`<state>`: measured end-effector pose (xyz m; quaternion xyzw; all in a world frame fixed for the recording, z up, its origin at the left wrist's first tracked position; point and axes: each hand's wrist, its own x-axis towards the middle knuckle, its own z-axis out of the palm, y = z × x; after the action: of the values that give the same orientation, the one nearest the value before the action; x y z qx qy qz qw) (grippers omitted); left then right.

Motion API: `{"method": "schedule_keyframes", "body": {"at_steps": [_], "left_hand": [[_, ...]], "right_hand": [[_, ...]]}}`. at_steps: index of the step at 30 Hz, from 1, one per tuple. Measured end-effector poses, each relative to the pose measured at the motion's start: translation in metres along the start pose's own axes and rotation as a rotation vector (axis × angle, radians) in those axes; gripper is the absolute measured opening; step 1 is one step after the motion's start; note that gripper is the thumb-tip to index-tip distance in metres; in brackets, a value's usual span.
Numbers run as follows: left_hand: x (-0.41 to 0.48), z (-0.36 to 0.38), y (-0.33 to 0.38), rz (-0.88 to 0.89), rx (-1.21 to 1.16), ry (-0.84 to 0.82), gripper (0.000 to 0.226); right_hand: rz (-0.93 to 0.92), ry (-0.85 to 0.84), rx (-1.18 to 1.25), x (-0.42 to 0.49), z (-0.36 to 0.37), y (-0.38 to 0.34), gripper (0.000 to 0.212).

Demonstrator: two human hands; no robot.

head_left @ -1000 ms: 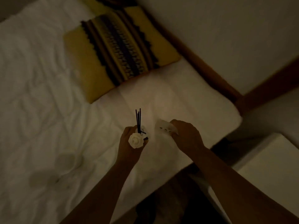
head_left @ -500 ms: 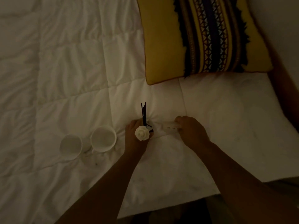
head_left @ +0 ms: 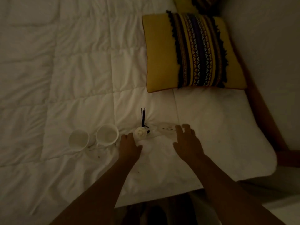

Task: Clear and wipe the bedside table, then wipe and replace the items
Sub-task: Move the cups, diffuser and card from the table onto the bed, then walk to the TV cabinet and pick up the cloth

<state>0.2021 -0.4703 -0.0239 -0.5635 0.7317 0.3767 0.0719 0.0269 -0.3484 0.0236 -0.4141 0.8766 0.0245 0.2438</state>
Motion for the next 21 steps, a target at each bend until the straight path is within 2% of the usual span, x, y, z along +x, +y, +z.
{"method": "schedule_keyframes", "body": {"at_steps": [4, 7, 11, 17, 21], "left_hand": [[-0.066, -0.041, 0.009, -0.028, -0.1, -0.088, 0.055], [-0.129, -0.082, 0.011, 0.044, -0.106, -0.036, 0.037], [-0.218, -0.142, -0.006, 0.094, -0.071, 0.1, 0.028], [-0.352, -0.234, -0.096, 0.016, -0.019, 0.294, 0.028], [-0.419, -0.292, -0.191, -0.155, -0.102, 0.413, 0.027]], "right_hand": [[-0.092, -0.168, 0.076, -0.06, -0.026, -0.013, 0.044], [-0.217, -0.145, 0.053, -0.111, -0.053, -0.04, 0.04], [-0.368, -0.089, 0.032, -0.177, -0.088, -0.099, 0.035], [-0.617, -0.034, 0.023, -0.282, -0.115, -0.238, 0.025], [-0.802, -0.068, 0.002, -0.335, -0.104, -0.343, 0.026]]}}
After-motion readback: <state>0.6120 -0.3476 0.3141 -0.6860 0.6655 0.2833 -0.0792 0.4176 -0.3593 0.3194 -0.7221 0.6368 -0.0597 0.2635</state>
